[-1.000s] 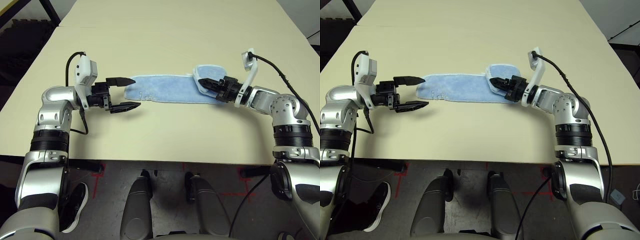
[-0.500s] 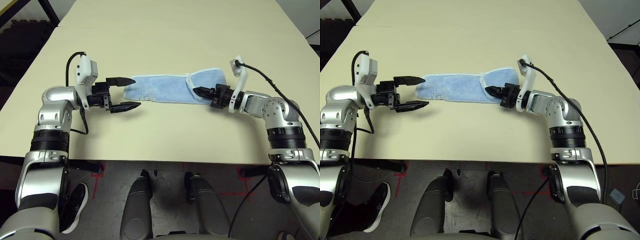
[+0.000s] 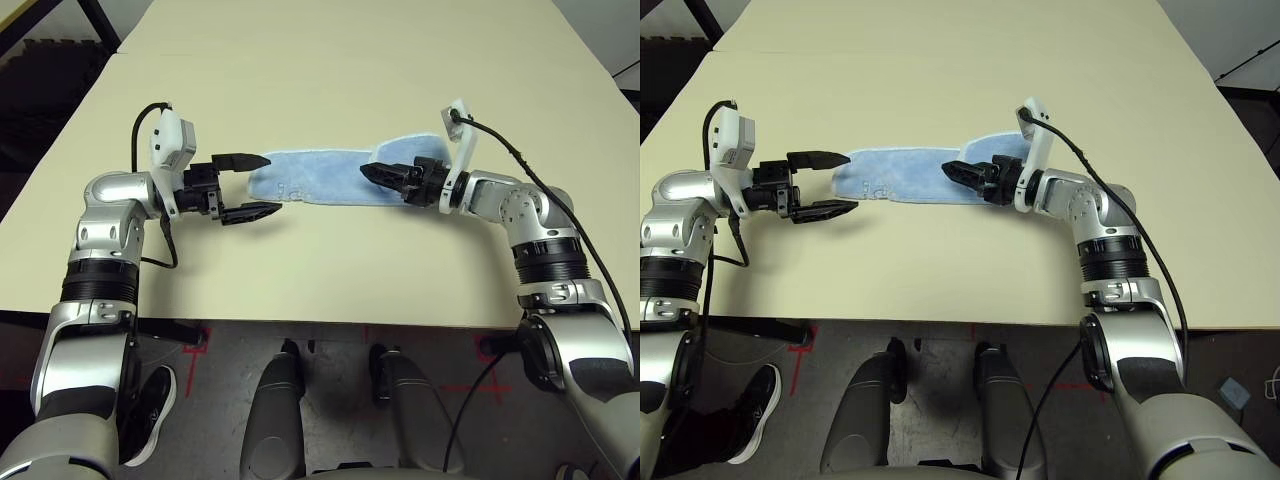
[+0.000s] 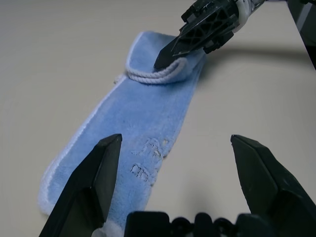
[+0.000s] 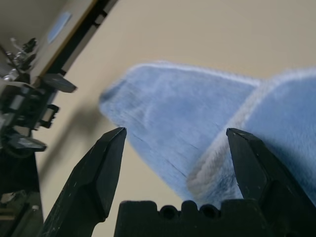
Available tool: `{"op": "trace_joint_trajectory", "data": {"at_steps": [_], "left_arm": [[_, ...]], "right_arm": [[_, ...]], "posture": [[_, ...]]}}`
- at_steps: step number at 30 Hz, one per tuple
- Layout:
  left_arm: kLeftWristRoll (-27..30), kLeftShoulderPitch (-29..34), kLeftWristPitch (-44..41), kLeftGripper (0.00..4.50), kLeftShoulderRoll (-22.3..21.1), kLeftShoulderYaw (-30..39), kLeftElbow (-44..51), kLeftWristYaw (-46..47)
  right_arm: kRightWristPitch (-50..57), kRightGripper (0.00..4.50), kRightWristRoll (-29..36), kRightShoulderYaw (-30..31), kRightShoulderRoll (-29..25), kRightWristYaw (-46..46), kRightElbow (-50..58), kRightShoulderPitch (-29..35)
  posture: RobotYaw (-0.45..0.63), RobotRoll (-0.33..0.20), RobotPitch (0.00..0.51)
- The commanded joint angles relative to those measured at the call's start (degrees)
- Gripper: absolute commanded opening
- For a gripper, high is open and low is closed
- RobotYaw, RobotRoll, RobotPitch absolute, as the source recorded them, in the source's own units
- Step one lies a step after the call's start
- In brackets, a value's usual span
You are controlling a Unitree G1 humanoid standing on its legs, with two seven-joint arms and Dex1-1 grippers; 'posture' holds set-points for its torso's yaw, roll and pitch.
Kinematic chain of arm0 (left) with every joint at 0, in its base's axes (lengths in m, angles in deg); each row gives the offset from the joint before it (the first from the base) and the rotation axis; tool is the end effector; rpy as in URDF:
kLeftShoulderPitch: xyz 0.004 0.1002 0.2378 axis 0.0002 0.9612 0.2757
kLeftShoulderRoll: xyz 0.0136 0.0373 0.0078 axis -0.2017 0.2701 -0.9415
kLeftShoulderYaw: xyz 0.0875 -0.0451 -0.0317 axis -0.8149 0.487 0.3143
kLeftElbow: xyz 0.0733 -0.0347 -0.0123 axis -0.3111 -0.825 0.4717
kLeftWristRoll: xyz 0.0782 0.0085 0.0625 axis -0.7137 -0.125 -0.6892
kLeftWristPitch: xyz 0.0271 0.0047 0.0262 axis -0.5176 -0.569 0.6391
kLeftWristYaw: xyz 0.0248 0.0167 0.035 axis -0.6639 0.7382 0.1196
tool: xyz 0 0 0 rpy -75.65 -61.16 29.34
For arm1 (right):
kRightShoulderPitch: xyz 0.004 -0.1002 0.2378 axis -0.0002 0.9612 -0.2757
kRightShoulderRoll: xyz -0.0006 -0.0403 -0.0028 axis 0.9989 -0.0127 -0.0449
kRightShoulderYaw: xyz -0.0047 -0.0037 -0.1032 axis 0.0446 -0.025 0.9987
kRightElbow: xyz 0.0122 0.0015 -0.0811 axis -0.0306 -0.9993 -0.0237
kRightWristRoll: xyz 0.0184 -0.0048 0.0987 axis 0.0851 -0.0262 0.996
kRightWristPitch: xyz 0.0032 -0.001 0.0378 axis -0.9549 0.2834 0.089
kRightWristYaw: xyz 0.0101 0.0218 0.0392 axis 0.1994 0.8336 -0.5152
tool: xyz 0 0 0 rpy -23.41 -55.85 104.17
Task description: Fold the towel and set it aside.
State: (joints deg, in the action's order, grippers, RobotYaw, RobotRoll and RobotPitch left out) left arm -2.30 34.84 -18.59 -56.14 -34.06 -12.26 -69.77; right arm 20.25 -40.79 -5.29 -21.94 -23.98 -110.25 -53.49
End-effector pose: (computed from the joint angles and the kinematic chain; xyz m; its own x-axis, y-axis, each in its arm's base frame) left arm 0.3134 0.2783 0.2059 0.3537 -0.9236 -0.1481 0.8970 0.2900 0.3335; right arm 0.3323 -0.1812 0.1914 0.5262 0.8491 -0.0454 -0.7551 0.4912 0.4342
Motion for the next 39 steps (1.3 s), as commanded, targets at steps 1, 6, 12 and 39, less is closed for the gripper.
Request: {"op": "trace_joint_trajectory", "data": {"at_steps": [1, 6, 12, 39], "left_arm": [[-0.53, 0.44, 0.53, 4.50, -0.07, -0.90, 0.69, -0.55], [-0.28, 1.11, 0.21, 4.50, -0.06, -0.83, 1.80, -0.31], [-0.08, 2.07, -0.51, 4.50, 0.01, -0.85, 3.31, 0.16], [0.63, 4.84, -2.95, 4.50, -0.21, -0.42, 7.70, 2.06]], "right_arm": [[-2.04, 4.47, 1.79, -1.51, -3.56, -6.65, 1.91, -1.23], [-21.84, 4.47, -7.77, 3.35, -9.11, -16.71, -4.92, -2.23], [-48.87, 4.47, -20.22, 7.31, -7.62, -17.75, -27.42, -8.23], [-52.84, 4.47, -26.13, 0.54, -5.99, -17.09, -44.58, -13.71]], "posture": [[0.00, 0.000, 0.197], [0.00, 0.000, 0.198], [0.01, 0.000, 0.205], [0.03, 0.000, 0.208]]}}
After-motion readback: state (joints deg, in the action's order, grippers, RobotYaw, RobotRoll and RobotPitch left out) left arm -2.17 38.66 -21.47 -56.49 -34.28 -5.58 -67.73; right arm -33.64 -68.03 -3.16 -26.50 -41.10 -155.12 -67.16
